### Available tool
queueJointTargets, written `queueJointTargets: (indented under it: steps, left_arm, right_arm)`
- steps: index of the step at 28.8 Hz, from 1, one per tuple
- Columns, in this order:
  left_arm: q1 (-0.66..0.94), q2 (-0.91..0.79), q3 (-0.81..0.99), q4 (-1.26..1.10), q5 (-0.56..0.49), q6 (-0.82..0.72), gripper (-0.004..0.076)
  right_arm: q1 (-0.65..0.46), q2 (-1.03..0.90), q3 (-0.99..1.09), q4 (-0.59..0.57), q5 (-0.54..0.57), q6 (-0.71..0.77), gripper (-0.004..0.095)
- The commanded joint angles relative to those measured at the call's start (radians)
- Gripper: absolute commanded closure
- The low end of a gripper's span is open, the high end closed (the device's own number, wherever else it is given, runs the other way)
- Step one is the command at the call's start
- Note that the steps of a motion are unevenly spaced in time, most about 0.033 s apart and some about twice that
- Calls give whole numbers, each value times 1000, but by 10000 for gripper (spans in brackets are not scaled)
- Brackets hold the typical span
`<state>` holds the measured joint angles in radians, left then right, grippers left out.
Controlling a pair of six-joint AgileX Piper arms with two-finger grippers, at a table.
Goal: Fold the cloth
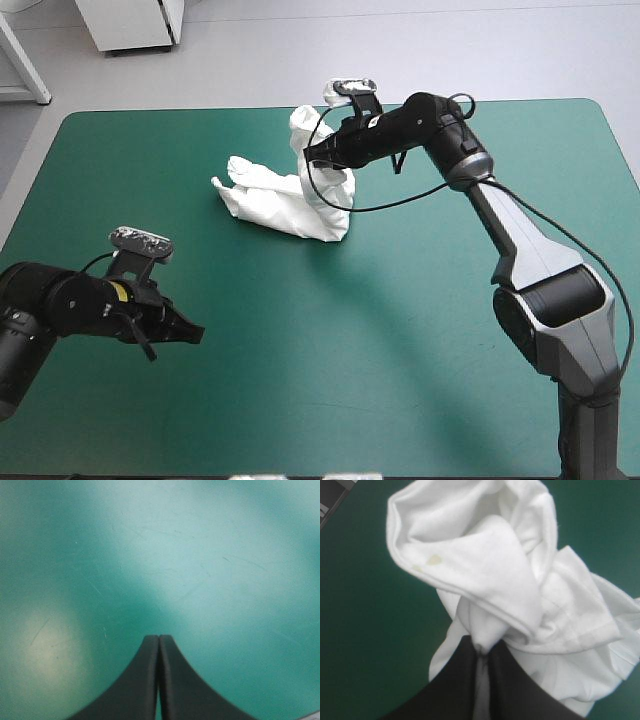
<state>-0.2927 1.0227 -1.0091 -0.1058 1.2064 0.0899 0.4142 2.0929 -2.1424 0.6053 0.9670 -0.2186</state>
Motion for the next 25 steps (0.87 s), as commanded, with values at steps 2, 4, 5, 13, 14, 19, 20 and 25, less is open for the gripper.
queueJointTargets:
  steps: [2,4,5,13,14,19,20,25]
  left_arm:
    - [2,-97,-18,-25,2,-37,733]
    - [2,-121,-18,-27,4,-56,733]
    - [2,-128,-18,-34,9,-58,733]
    - [2,-134,-18,-68,28,-79,733]
    - [2,-134,-18,-68,26,-79,733]
    - [2,-134,-18,-68,25,-83,733]
    - [2,-134,-18,-68,24,-83,733]
    - [2,-134,-18,-70,20,-83,733]
  right_arm:
    - [33,8,-46,37,-112,-22,922]
    - [48,49,-79,41,-119,-22,921]
    - [57,66,-98,41,-124,-22,921]
    - [141,244,-389,56,-72,-19,880]
    - [141,253,-412,63,-60,-19,846]
    - [149,260,-455,75,-5,-18,524]
    - [149,260,-455,71,0,-11,493]
    - [138,260,-455,43,33,47,486]
